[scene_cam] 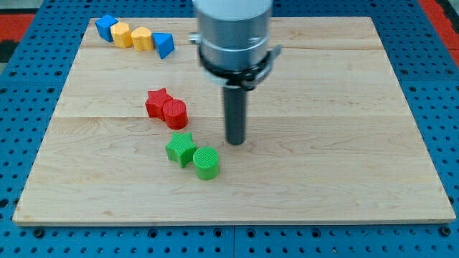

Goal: Slide the blue cube to the right of the blue triangle

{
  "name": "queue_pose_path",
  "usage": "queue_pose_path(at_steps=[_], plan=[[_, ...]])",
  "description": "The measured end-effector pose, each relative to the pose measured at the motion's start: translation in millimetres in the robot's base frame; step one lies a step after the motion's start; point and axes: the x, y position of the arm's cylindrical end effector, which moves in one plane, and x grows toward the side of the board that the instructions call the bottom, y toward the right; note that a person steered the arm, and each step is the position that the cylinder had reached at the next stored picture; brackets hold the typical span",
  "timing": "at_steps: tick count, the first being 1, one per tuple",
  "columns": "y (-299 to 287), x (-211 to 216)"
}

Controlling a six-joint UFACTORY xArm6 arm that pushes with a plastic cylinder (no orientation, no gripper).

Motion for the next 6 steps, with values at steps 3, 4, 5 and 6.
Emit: queue_pose_path(at_steps=[3, 4, 5, 6], plan=[[-87, -109], [-179, -123], [-292, -146], [-327, -163]])
